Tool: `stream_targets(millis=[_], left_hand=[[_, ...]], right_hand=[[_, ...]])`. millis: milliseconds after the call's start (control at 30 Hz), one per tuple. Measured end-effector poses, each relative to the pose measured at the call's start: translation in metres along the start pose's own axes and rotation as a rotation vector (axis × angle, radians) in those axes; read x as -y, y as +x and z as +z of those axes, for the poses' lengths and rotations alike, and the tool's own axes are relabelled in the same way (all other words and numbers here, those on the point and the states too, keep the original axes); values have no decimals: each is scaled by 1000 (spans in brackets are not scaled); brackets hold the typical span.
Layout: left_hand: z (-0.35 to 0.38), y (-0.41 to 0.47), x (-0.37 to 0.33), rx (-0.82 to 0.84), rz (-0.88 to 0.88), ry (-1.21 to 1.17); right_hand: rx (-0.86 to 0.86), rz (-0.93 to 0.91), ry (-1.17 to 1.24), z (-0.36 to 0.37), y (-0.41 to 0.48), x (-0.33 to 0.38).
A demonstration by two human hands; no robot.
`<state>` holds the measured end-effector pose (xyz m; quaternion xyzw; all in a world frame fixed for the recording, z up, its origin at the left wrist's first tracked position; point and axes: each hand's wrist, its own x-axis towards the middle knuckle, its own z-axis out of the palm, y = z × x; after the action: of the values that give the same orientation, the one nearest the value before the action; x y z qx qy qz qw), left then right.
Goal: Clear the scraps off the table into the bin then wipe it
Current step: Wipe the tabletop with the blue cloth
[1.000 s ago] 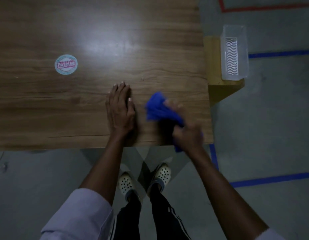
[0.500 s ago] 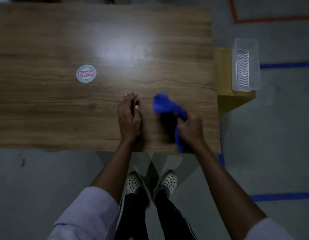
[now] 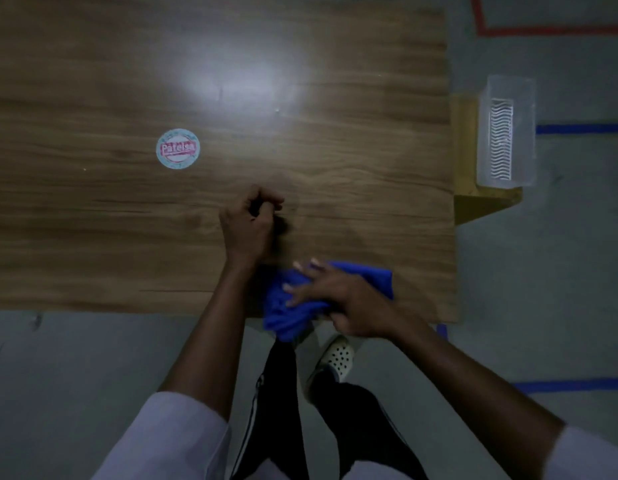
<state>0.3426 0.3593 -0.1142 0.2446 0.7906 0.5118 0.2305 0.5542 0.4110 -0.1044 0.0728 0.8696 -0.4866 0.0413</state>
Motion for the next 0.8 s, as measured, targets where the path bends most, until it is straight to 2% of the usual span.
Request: stream_targets(millis=[67, 100, 167, 233, 267, 300, 367, 433, 567, 633, 667, 733, 800], left_hand=[[3, 0, -7, 42, -7, 23], [5, 3, -9, 48, -1, 32], [11, 8, -8, 43, 20, 44], [17, 14, -6, 17, 31, 49], [20, 16, -5, -9, 39, 56], [22, 16, -2, -35, 58, 71], [26, 13, -3, -73, 137, 105], [27, 10, -3, -73, 158, 86], [25, 14, 3, -78, 88, 88], [25, 19, -2, -63, 78, 76], [25, 20, -7, -58, 115, 105], [30, 24, -13, -44, 250, 204], [40, 33, -14, -26, 355, 313]], right_hand=[[35, 144, 146, -10, -18, 15], [-14, 250, 225, -27, -19, 20], [-255, 371, 355, -67, -9, 15], [-577, 417, 247, -111, 10, -2], [-687, 437, 148, -129, 23, -15], [-729, 447, 52, -138, 35, -30], [-664, 453, -147, -130, 52, -54], [-538, 384, -256, -96, 53, -54], [-189, 79, -132, -7, 8, -6], [-158, -3, -1, 5, -15, 6], [-226, 21, 59, -1, -19, 9], [-512, 137, 95, -32, -16, 10], [-833, 249, -45, -74, -2, -12]])
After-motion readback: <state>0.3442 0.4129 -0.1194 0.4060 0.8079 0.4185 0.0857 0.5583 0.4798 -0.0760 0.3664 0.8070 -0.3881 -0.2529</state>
